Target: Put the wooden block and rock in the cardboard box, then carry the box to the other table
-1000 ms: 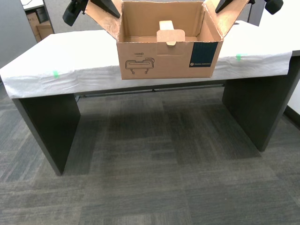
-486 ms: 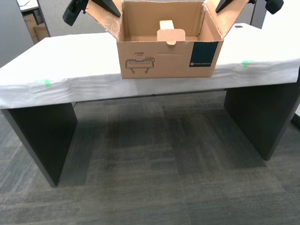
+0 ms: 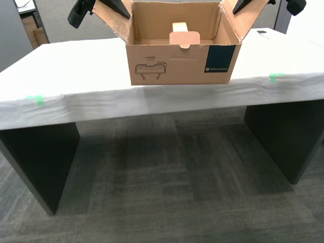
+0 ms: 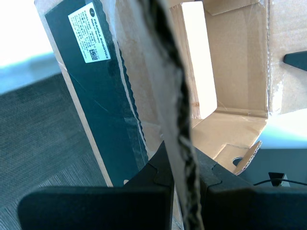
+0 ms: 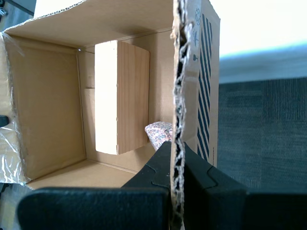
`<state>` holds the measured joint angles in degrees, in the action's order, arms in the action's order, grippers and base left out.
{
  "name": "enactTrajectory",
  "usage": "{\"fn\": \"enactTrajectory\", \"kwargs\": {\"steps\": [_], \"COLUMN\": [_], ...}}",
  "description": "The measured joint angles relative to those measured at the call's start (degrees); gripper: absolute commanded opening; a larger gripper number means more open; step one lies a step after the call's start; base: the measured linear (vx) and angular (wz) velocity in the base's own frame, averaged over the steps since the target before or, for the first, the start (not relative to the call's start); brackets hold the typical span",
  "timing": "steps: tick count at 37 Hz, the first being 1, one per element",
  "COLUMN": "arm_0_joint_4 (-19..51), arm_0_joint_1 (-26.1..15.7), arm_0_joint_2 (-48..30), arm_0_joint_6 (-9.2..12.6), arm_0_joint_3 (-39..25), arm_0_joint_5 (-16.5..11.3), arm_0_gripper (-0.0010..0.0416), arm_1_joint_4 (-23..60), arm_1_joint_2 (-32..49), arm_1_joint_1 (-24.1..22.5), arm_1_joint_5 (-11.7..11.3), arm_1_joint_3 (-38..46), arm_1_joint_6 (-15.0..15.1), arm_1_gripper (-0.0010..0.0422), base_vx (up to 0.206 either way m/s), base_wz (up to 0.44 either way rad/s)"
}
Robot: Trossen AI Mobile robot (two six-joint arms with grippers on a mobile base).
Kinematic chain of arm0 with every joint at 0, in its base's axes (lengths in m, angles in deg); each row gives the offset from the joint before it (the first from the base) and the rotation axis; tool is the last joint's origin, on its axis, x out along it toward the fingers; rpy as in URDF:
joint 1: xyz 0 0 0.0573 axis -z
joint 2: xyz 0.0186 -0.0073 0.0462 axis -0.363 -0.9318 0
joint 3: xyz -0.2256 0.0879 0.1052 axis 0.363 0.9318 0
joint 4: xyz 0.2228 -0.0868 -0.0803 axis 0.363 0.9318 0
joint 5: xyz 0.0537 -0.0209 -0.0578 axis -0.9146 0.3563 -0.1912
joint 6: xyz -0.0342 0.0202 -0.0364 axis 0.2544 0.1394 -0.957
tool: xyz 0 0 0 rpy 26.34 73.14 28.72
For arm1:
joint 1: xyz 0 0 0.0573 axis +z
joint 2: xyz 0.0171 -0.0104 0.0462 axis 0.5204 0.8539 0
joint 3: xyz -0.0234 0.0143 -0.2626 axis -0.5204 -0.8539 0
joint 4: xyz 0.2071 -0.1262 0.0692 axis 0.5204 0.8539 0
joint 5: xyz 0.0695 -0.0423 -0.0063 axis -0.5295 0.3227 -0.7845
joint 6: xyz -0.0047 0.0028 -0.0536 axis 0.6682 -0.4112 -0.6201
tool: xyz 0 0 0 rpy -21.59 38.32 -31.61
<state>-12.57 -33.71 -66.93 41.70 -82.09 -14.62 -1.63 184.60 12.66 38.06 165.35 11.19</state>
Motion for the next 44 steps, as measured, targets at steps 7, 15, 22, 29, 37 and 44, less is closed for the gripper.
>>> {"fn": "enactTrajectory", "kwargs": {"steps": [7, 15, 22, 29, 37, 44], "arm_0_joint_4": [0.3, 1.0, 1.0, 1.1, 1.1, 1.1], "arm_0_joint_1": [0.0, 0.0, 0.0, -0.1, -0.2, -0.2], "arm_0_joint_2": [0.0, 0.0, 0.0, 0.0, 0.0, 0.0], "arm_0_joint_6": [0.0, -0.2, -0.2, -0.5, -1.3, -1.3], "arm_0_joint_3": [0.0, 0.0, 0.0, 0.0, 0.0, 0.0], "arm_0_joint_5": [0.0, 0.0, 0.0, 0.0, 0.1, 0.1], "arm_0_gripper": [-0.0001, -0.0001, -0.0001, -0.0001, -0.0001, -0.0001], "arm_1_joint_4": [-0.1, -0.2, -1.0, -1.3, -1.6, -1.7], "arm_1_joint_2": [0.0, 0.0, 0.0, 0.0, 0.0, 0.0], "arm_1_joint_1": [0.0, 0.0, 0.0, 0.0, 0.0, 0.0], "arm_1_joint_5": [0.0, 0.0, 0.0, 0.0, 0.0, 0.0], "arm_1_joint_3": [0.0, 0.0, 0.0, 0.0, 0.0, 0.0], "arm_1_joint_6": [-0.8, -0.8, -0.8, -0.8, -0.6, -0.5], "arm_1_gripper": [-0.0001, -0.0001, -0.0001, -0.0001, -0.0001, -0.0001], "base_vx": [0.193, 0.194, 0.192, 0.192, 0.185, 0.182], "base_wz": [-0.003, -0.001, 0.000, -0.005, 0.001, -0.002]}}
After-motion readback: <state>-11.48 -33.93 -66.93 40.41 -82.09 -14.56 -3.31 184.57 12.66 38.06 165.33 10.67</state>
